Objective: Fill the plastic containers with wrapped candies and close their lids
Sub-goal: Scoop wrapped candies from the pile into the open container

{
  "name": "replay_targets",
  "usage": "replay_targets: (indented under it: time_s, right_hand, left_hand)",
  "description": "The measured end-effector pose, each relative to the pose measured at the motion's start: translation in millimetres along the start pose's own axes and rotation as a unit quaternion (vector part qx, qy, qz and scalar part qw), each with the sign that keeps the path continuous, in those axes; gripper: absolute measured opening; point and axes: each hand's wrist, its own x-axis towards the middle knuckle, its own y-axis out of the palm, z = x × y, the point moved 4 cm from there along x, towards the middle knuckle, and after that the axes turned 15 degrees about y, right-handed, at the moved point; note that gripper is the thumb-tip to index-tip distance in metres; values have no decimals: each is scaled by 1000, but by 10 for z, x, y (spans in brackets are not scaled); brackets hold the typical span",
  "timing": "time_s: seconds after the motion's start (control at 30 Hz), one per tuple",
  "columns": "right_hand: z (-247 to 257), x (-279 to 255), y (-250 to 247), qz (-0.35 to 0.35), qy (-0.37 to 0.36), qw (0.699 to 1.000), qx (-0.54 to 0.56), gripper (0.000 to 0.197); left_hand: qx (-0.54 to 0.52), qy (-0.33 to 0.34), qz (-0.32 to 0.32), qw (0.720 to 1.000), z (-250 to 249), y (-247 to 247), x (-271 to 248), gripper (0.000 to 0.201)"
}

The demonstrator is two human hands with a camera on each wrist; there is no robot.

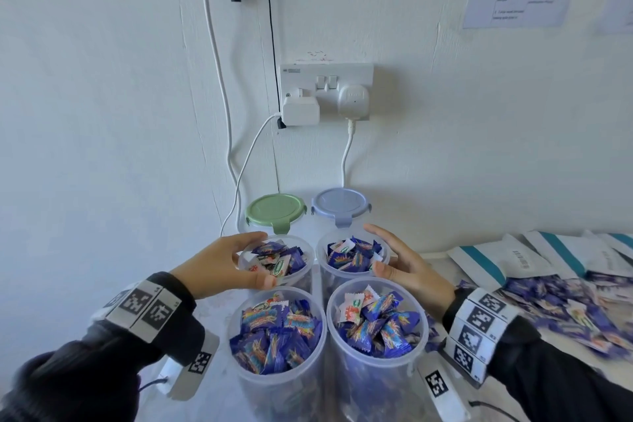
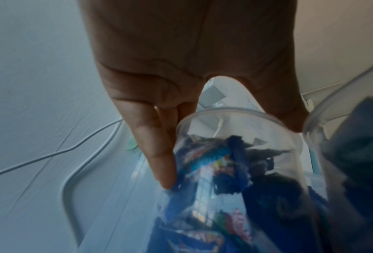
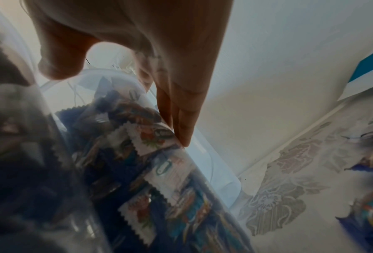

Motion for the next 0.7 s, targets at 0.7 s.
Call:
replay_targets:
  time_s: [0.7]
  right_hand:
    - [194,219,-260,-120,40,992,-31,55]
  left_hand:
    - [-88,29,29,995,41,-55,111,97]
